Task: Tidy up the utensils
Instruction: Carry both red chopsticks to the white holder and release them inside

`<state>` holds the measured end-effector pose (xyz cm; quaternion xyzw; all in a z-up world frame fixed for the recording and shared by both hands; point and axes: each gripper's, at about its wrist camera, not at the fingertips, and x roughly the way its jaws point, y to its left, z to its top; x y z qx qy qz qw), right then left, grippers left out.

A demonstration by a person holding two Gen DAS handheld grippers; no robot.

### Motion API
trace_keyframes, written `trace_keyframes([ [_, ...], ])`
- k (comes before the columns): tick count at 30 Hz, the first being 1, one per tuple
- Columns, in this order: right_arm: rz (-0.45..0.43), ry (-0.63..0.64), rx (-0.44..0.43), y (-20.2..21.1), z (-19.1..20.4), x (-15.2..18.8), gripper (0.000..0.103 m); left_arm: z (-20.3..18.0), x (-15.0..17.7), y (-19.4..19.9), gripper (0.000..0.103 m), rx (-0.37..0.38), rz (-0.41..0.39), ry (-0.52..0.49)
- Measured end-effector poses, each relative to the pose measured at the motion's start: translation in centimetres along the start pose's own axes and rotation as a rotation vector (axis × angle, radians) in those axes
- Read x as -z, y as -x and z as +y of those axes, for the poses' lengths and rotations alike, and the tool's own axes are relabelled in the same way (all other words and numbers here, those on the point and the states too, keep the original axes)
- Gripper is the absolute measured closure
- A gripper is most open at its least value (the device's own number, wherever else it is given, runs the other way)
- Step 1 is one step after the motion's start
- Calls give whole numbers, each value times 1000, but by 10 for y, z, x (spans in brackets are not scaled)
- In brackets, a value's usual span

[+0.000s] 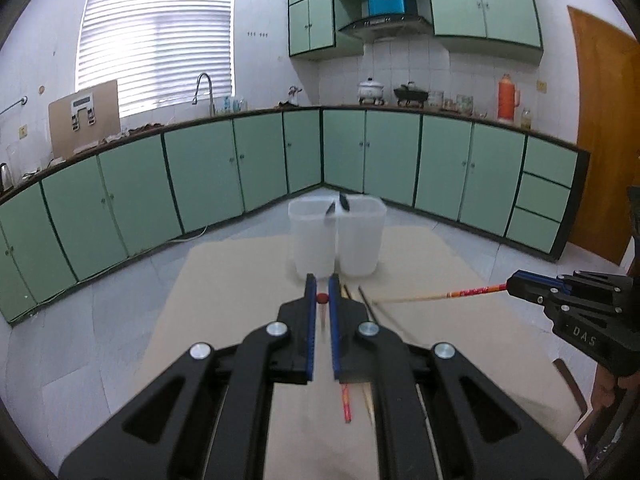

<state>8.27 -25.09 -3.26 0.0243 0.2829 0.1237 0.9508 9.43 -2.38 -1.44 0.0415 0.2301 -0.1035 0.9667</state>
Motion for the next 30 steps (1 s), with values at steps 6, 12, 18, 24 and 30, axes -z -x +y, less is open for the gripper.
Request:
trace_keyframes([
  [6, 11, 11, -29, 1, -2, -34, 97, 3, -21, -7, 98, 45, 18, 29],
  [12, 4, 45, -49, 3, -2, -65, 97, 2, -40, -10, 98, 58, -3, 49],
  [18, -3, 97, -64, 4, 0, -96, 97, 8, -65, -8, 98, 67, -46, 50],
  [24, -65, 120, -103, 17, -3, -140, 97, 12, -101, -2, 98, 69, -123, 39],
  [30, -167, 140, -68, 22, -7, -193, 97, 13, -148, -1, 98, 59, -233, 46],
])
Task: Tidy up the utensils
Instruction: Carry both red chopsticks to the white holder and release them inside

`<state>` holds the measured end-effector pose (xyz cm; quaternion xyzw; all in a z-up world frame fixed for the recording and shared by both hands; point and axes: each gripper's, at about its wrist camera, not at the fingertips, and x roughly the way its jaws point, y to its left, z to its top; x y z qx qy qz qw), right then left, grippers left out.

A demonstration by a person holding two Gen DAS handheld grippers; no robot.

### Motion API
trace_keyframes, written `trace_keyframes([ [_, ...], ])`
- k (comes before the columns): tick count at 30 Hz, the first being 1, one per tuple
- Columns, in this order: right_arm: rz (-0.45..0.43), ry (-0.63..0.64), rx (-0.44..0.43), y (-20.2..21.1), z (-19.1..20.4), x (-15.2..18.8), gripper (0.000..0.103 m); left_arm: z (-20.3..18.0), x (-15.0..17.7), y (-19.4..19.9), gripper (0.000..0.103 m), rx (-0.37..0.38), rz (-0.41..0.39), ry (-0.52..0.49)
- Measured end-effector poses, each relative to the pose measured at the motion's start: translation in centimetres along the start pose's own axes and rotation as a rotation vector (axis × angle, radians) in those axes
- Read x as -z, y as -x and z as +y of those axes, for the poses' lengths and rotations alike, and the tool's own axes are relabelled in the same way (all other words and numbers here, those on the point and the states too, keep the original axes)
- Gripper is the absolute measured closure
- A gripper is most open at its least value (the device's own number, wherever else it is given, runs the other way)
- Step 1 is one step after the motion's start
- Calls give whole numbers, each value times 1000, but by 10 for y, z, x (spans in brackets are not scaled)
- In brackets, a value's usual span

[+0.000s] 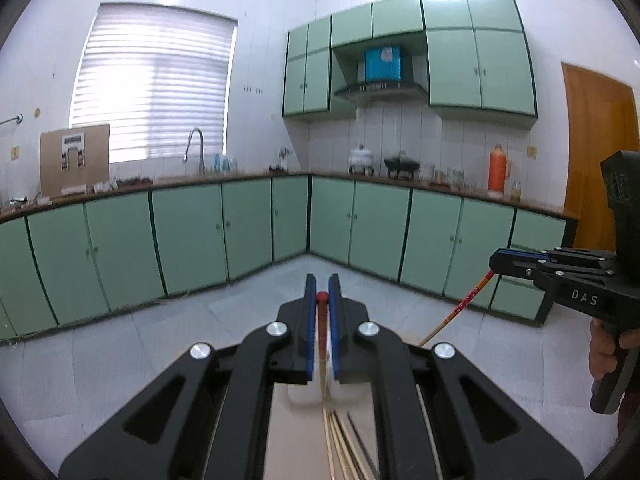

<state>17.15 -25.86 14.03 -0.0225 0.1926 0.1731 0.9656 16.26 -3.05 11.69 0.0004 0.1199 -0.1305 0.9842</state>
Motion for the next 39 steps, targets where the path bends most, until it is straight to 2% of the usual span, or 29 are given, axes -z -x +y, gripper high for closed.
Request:
trace_keyframes([
  [5, -6, 1, 33, -37, -10, -21, 97, -5, -21, -35, 98, -31, -66, -2],
  [8, 25, 0, 51, -66, -14, -22, 97, -5, -23, -62, 98, -40, -60, 13],
  [11, 74, 4, 70, -99, -16, -14, 97, -4, -15, -99, 98, -62, -14, 26],
  [16, 142, -21, 55, -139, -19, 8, 97, 3, 5, -144, 98, -77, 79, 24],
  [26, 222, -29, 65, -179, -21, 43, 97, 29, 45, -187, 96, -94, 197, 38],
  [28, 236, -31, 61, -182, -22, 49, 97, 34, 51, -188, 89, -95, 210, 42],
  [30, 235, -34, 62, -180, -22, 53, 96, 39, 54, -187, 73, -94, 214, 50],
  [32, 233, -38, 66, -178, -23, 54, 95, 42, 56, -183, 61, -93, 209, 57],
  [34, 225, -47, 69, -175, -28, 55, 88, 45, 56, -178, 51, -95, 200, 65],
  [36, 205, -59, 71, -168, -30, 54, 69, 48, 53, -170, 38, -94, 187, 74],
  [39, 167, -75, 87, -153, -33, 53, 51, 49, 49, -157, 26, -102, 156, 81],
])
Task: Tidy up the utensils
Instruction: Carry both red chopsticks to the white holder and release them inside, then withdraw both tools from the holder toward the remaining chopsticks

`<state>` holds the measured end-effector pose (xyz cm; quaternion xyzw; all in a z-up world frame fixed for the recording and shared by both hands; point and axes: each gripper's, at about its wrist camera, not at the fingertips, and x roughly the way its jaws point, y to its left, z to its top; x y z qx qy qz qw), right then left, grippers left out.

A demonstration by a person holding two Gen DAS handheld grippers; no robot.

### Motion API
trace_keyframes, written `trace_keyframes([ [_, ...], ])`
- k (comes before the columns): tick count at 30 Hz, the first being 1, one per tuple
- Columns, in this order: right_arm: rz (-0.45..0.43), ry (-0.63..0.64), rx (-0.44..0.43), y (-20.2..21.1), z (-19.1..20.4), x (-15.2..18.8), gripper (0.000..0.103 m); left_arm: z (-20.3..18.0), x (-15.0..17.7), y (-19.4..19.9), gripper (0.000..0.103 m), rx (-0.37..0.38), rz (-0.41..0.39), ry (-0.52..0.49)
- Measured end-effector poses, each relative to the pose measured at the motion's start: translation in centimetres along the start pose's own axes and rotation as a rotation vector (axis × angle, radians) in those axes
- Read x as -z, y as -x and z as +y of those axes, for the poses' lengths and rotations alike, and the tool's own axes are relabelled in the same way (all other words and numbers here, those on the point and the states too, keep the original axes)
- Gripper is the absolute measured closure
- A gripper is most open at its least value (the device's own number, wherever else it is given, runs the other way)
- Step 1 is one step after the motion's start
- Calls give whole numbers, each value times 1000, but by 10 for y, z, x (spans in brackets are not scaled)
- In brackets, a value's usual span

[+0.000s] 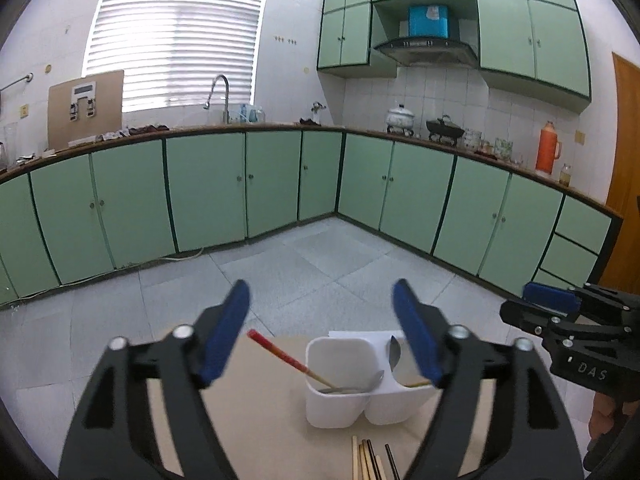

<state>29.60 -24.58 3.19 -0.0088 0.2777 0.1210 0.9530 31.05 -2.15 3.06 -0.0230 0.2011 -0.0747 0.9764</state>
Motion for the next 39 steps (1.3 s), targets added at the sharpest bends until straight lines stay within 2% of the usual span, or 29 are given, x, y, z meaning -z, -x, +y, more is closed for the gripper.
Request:
trace_keyframes([
  [4, -51, -14, 23, 22, -3, 5, 38, 3, 4, 28, 17, -17, -52, 9],
  [6, -72, -29, 34, 35, -4, 14, 25, 2, 8, 42, 14, -19, -72, 3],
  [8, -89, -45, 43, 46, -4, 24, 17, 2, 14, 55, 13, -26, -87, 3],
  [11, -96, -55, 54, 62, 1, 47, 11, 3, 32, 76, 12, -27, -85, 16],
  [14, -84, -63, 57, 72, 6, 71, 10, 3, 53, 89, 12, -33, -54, 8],
  [18, -52, -65, 69, 82, 17, 108, 10, 3, 88, 99, 12, -39, 27, -18],
  [27, 93, -56, 76, 80, 49, 191, 10, 13, 172, 106, 12, -53, 226, -51],
  [32, 170, -65, 54, 74, 65, 225, 10, 19, 203, 109, 12, -69, 306, -71],
  [39, 233, -55, 51, 71, 81, 258, 11, 23, 231, 109, 12, -78, 388, -94],
])
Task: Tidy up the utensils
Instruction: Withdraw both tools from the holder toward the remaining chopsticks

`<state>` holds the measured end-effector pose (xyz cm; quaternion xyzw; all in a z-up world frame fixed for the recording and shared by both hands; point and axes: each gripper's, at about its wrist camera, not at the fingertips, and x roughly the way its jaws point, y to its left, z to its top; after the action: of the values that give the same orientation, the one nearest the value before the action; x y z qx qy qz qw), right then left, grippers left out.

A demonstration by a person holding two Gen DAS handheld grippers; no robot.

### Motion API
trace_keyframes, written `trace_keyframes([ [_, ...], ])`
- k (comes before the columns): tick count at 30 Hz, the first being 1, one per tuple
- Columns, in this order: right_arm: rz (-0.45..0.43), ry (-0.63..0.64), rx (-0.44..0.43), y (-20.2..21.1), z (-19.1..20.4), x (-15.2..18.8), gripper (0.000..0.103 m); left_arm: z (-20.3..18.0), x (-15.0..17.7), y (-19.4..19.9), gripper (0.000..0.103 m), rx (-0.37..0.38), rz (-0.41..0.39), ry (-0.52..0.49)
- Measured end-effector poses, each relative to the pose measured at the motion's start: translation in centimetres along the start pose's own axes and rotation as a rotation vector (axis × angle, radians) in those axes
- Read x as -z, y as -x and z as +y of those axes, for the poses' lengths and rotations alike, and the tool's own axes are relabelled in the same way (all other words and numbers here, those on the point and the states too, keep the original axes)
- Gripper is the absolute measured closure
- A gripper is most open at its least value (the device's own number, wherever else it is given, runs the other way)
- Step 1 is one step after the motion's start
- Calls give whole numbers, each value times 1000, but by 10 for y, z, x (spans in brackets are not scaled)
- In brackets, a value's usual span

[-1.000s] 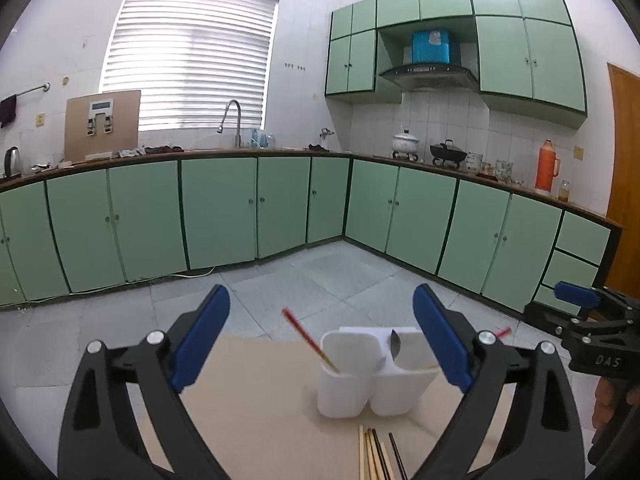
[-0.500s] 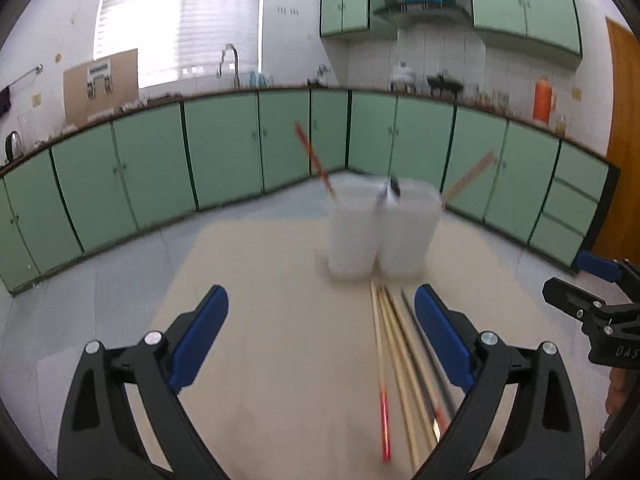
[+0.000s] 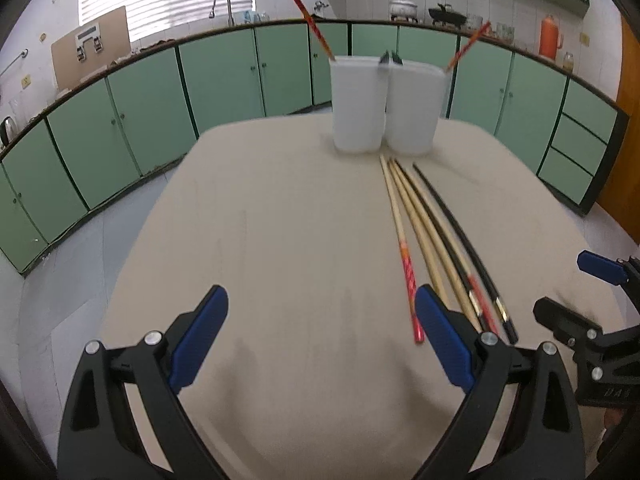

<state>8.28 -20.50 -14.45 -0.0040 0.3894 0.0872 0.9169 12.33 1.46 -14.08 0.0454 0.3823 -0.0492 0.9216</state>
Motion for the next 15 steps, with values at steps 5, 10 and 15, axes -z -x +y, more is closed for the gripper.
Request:
trace_keyframes([
  [5, 16, 11, -5, -4, 11, 12, 22, -8, 11, -1, 12, 2, 22, -7],
  [10, 20, 8, -7, -6, 14, 14, 35, -10, 17, -5, 12, 10, 40, -1],
  [15, 32, -8, -13, -10, 16, 18, 48, -10, 20, -9, 12, 16, 51, 9],
])
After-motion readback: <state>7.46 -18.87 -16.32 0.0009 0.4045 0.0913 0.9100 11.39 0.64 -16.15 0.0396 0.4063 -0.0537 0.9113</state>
